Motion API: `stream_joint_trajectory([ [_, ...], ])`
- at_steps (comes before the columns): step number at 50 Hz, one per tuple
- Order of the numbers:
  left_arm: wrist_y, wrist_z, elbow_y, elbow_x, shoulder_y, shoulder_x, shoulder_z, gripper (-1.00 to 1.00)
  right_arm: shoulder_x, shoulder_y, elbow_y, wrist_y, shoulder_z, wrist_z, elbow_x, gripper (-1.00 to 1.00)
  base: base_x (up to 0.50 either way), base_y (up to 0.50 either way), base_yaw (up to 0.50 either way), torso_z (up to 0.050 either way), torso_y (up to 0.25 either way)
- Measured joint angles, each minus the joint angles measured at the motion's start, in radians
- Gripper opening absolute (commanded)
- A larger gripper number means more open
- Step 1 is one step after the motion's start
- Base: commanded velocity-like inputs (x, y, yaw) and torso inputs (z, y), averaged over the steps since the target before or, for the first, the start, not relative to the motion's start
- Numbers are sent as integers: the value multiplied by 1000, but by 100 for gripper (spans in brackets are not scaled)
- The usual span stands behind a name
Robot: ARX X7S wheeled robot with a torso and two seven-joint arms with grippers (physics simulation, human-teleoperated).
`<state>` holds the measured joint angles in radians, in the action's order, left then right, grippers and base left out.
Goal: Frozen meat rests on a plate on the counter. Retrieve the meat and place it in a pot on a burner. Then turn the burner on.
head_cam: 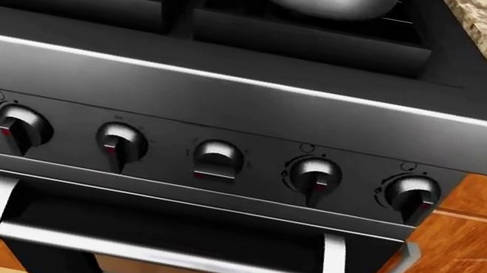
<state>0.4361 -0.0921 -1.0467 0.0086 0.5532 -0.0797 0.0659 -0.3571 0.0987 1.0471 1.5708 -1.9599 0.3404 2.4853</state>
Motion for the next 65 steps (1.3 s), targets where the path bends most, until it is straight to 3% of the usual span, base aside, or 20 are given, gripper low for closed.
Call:
stream_joint_trajectory([
  [9,-15,-2,0,0,-13,-5,-6,100,-31,75,0,0,212,259,23,100,0,0,0,0,0],
  [17,-26,-8,7,1,-23,-13,-14,100,-43,107,0,0,394,385,-74,100,0,0,0,0,0],
  [31,-29,-24,15,7,-26,-31,-29,100,-64,111,0,0,598,413,-310,100,0,0,0,0,0],
  [46,-23,-43,24,14,-26,-49,-42,100,-62,116,0,0,689,367,-451,100,0,0,0,0,0],
  [50,-21,-48,27,15,-27,-53,-45,100,-30,-6,-43,-130,838,218,-622,100,0,0,0,0,0],
  [57,-21,-55,34,18,-30,-60,-50,100,-8,-259,-107,-583,1219,-30,-1176,100,0,0,0,0,0],
  [65,-22,-63,41,21,-34,-68,-58,100,0,-373,-157,-854,1442,-155,-1565,100,0,0,0,0,0],
])
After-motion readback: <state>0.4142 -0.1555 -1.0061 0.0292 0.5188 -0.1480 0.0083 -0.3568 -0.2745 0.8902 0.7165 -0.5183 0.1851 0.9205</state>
